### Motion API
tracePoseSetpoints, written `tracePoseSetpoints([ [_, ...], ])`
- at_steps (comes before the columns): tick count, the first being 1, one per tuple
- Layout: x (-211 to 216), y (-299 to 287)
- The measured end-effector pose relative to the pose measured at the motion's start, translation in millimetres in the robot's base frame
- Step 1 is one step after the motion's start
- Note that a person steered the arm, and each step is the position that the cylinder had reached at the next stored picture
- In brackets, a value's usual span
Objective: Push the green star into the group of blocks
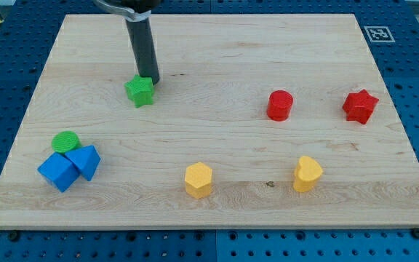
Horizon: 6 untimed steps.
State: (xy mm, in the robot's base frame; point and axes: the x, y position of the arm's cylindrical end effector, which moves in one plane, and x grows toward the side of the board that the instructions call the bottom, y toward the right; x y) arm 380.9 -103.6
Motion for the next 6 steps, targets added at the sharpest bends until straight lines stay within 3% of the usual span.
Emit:
tracePoseSetpoints([
  [6, 89, -27],
])
